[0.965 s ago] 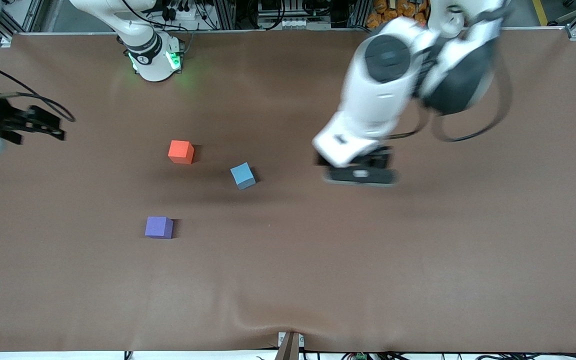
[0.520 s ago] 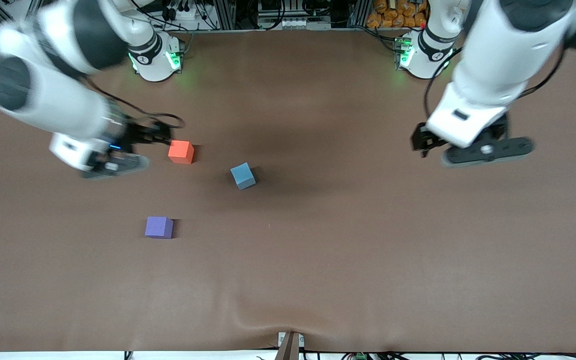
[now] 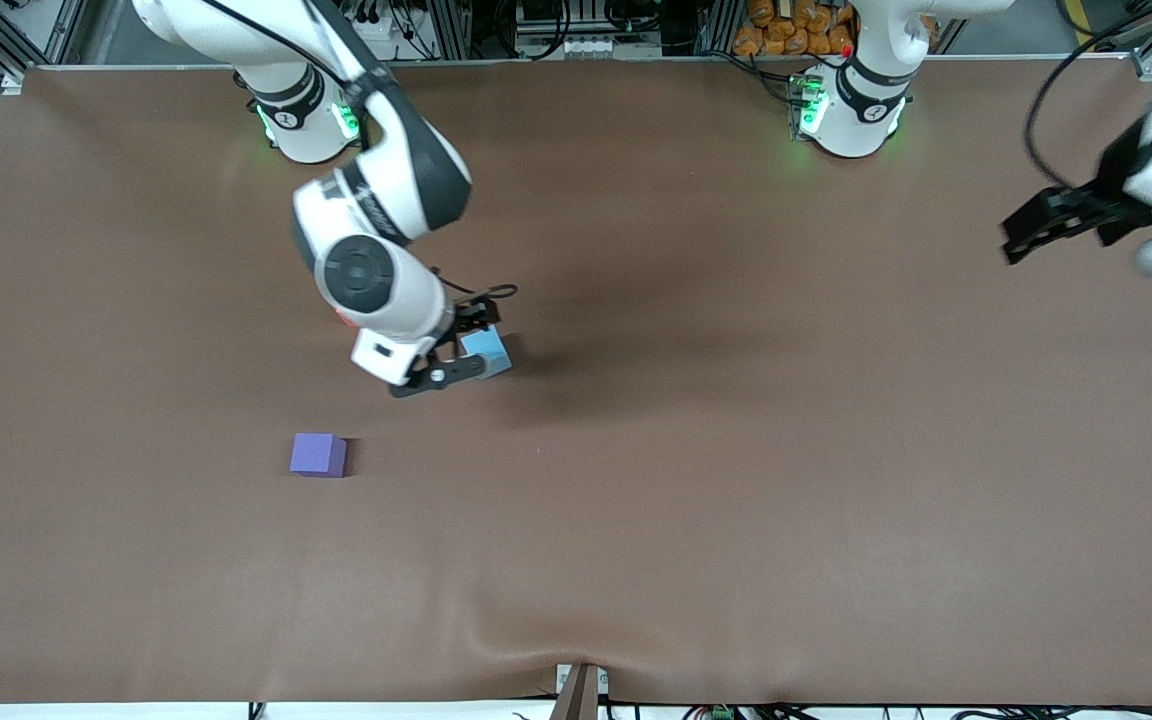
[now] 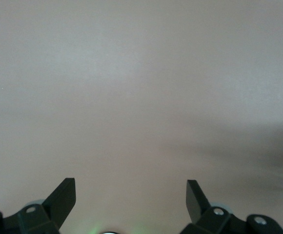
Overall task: Place blue block between orange and purple blocks
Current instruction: 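Lower the right gripper onto the light-blue cube while the left gripper withdraws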
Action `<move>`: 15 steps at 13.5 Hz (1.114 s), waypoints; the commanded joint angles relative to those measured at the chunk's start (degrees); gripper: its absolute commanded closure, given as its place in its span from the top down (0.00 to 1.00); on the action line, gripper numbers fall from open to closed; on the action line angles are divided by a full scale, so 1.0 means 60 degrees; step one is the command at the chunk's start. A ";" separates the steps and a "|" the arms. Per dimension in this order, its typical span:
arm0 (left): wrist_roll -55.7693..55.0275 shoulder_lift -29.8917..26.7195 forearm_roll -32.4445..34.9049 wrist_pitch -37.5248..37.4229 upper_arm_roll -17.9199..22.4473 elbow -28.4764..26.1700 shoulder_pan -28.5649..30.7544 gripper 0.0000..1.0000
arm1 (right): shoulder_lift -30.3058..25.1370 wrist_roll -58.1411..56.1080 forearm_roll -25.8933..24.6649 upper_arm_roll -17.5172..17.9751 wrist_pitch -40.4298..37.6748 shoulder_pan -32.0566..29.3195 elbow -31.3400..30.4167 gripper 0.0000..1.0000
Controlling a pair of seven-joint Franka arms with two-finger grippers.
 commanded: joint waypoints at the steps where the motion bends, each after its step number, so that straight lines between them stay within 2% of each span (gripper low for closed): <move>1: 0.0056 -0.0828 -0.0121 0.0491 -0.0140 -0.1118 0.0088 1.00 | 0.0371 0.0023 0.0138 -0.0117 0.1281 0.0404 -0.0546 1.00; 4: 0.0991 -0.0857 -0.0238 0.0332 0.0050 -0.0927 0.0161 1.00 | 0.0710 -0.0006 0.0021 -0.0146 0.1681 0.0595 -0.0591 1.00; 9: 0.1008 -0.0813 -0.0780 0.0081 0.0050 -0.0767 0.0146 1.00 | 0.0783 -0.0006 -0.0359 -0.0146 0.1813 0.0610 -0.0766 1.00; 13: 0.1067 -0.0754 -0.0780 0.0081 0.0036 -0.0722 0.0117 1.00 | 0.0813 -0.0109 -0.0507 -0.0146 0.3027 0.0610 -0.1586 1.00; 15: 0.1096 -0.0754 -0.0766 0.0081 0.0036 -0.0707 0.0146 1.00 | 0.0857 -0.0094 -0.0507 -0.0146 0.3088 0.0625 -0.1587 1.00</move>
